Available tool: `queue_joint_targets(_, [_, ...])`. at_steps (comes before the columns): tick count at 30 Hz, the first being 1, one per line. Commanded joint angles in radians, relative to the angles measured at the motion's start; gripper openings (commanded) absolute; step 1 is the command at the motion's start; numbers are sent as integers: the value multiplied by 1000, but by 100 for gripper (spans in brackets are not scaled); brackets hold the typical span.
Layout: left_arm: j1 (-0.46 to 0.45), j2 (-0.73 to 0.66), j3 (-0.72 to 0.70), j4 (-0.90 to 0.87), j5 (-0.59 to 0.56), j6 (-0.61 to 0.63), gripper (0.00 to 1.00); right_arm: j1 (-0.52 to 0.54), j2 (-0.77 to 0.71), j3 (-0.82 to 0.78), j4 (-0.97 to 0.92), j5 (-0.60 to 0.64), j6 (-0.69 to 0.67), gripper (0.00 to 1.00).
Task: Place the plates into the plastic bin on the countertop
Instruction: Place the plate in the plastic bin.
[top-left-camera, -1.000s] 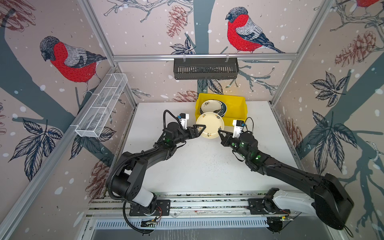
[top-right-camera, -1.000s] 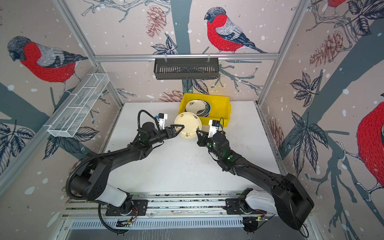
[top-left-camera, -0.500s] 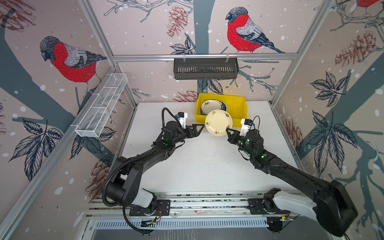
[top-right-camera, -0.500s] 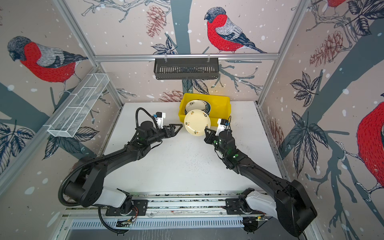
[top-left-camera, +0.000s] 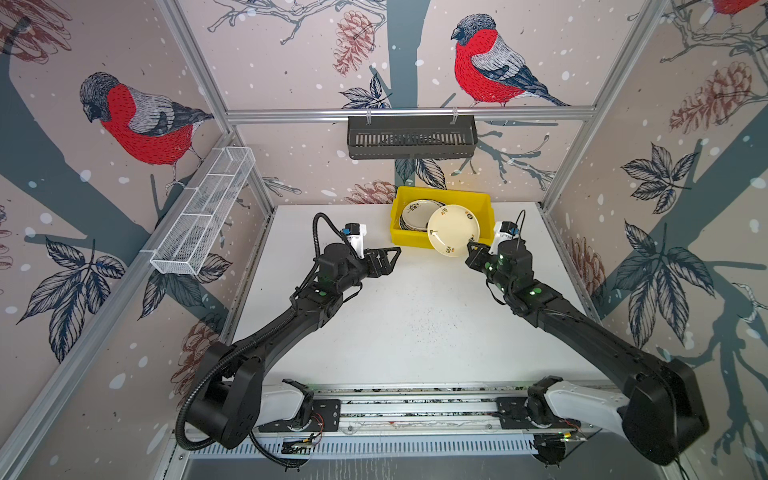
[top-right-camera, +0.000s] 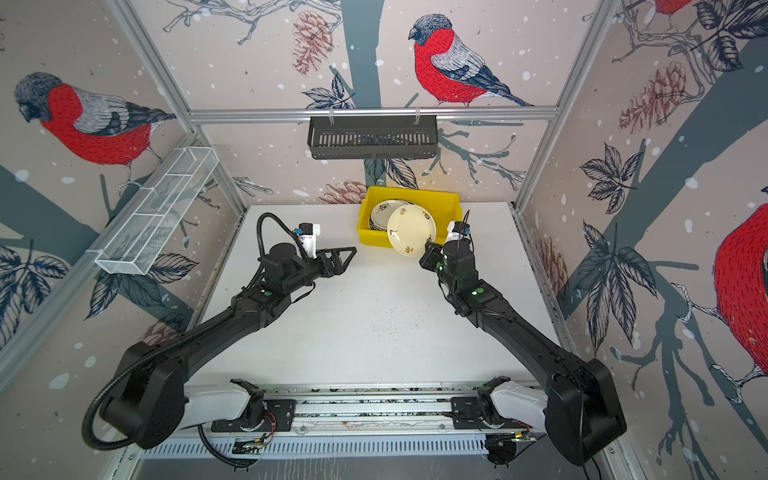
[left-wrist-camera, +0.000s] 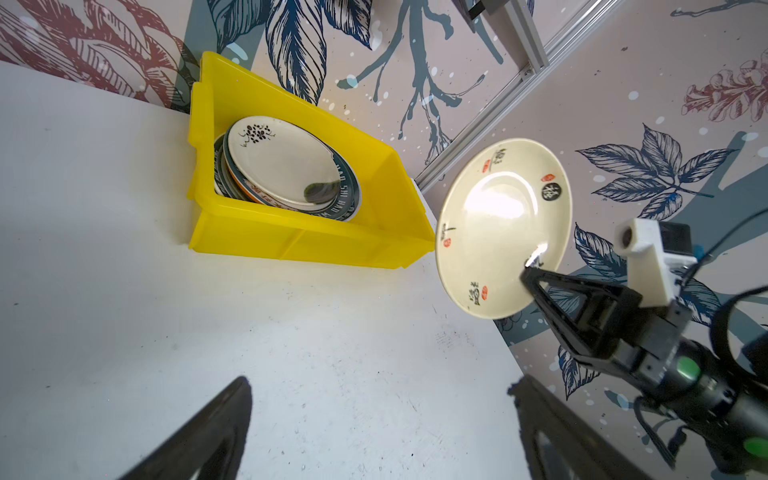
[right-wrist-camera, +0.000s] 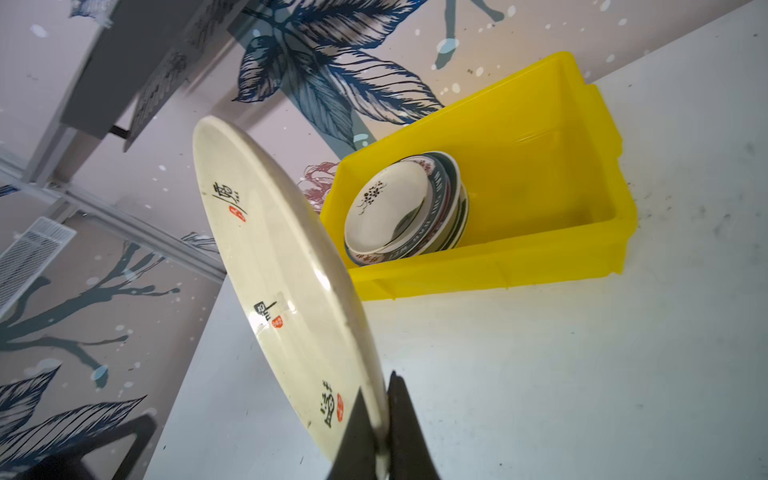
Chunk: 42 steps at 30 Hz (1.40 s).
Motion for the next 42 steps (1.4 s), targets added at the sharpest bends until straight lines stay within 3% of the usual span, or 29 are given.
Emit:
queue_joint_targets(1, [1,-46,-23,-21,-45,33,97,-32,81,87,-106,-9,-9,0])
queue_joint_targets(13, [5,-195,-102,-74,-137,84,97,-85,333,288,-34,-107,-15,0])
queue_joint_targets(23, [4,-268,-131,-129,-192,111,97,-102,636,597,-143,-77,-34,0])
queue_joint_targets(30, [5,-323,-144,-165,-254,137,97,-108,846,812,-201,-189,7,0])
queue_joint_targets(41, [6,-348,-161,-175,-283,145,97,-88,1003,1025,-317,-207,15,0])
queue_joint_targets(42, [7,-347,-162,-171,-282,145,97,-84,1010,1035,-330,-200,12,4])
